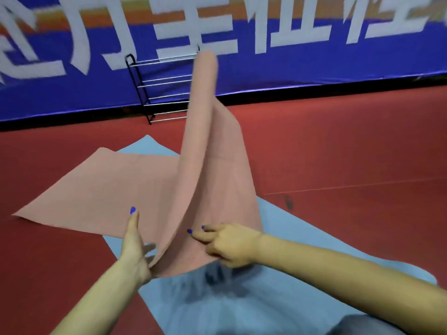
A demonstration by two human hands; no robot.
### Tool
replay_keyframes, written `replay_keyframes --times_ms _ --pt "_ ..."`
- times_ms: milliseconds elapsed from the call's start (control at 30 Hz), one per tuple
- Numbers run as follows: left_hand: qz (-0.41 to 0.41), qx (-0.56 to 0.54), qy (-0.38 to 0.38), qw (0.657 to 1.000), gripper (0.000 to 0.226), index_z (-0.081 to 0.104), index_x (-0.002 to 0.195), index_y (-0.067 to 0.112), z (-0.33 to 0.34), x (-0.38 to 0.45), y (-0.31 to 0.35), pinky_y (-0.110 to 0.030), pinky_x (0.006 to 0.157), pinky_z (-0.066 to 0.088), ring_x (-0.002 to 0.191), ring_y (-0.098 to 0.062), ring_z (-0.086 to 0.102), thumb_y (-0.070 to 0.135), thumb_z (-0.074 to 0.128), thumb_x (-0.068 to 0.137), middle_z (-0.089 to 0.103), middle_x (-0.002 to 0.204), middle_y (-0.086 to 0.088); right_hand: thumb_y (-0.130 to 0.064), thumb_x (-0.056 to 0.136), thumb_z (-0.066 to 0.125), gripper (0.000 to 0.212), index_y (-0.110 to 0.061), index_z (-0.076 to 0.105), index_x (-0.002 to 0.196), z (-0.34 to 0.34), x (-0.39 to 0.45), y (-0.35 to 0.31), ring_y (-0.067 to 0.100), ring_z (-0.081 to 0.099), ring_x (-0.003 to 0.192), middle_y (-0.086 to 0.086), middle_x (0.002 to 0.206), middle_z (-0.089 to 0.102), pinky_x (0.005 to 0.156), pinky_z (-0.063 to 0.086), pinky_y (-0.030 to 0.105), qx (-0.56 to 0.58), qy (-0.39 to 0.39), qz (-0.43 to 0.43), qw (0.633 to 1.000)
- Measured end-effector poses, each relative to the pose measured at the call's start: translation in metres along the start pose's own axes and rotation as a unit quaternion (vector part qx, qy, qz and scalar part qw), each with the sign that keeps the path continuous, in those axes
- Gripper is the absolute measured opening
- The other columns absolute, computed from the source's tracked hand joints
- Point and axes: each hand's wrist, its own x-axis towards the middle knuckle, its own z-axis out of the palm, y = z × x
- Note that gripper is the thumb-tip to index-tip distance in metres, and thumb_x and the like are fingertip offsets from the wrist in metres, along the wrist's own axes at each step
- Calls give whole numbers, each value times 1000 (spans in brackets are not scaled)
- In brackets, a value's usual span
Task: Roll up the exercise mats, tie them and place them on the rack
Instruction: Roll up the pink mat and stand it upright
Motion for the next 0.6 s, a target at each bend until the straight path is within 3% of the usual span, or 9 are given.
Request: replay_keyframes --times_ms 67,167,300,400,433,500,600 --pt "-7 27 -19 999 105 28 149 13 -19 4 0 -48 60 48 118 -38 52 76 57 71 44 139 -19 -11 67 66 19 -6 69 86 -11 1 -5 34 53 120 8 148 40 80 46 40 -32 -14 -35 999" --pt "50 102 -56 992 123 24 150 29 -37 10 4 -56 68 55 112 -40 54 82 69 48 34 147 -14 -15 66 68 20 -11 72 85 -23 0 -6 29 58 110 5 145 45 80 46 38 -100 -34 -65 992" --pt "34 13 -58 998 104 23 148 36 -60 16 11 -69 79 47 117 -47 50 76 66 62 27 148 -18 -28 67 68 21 -24 73 86 3 -10 -34 21 62 91 -2 132 57 72 47 29 -182 -138 -113 967" --pt "24 133 -46 990 101 27 145 25 -76 27 6 -63 81 50 122 -45 45 55 78 63 25 151 -14 -36 61 69 17 -32 71 78 31 -22 -60 12 61 75 -13 107 66 64 46 21 -185 -196 -156 950" --pt "22 213 -49 976 95 24 147 22 -77 27 1 -58 88 48 128 -43 40 42 79 71 23 154 -13 -38 59 69 15 -33 70 73 35 -24 -66 9 59 70 -15 92 66 61 43 19 -191 -188 -159 950" --pt "50 403 -81 910 75 22 150 15 -76 24 -12 -41 97 39 137 -31 34 23 66 89 27 155 -9 -40 57 70 15 -31 65 67 32 -23 -70 8 56 63 -14 72 60 55 39 18 -194 -138 -148 960" --pt "112 574 -149 797 50 37 145 16 -73 25 -19 -23 100 38 130 -21 44 20 51 98 40 148 -7 -38 55 72 17 -30 61 66 6 -20 -60 10 55 55 -13 65 57 47 36 17 -164 -21 -102 981"
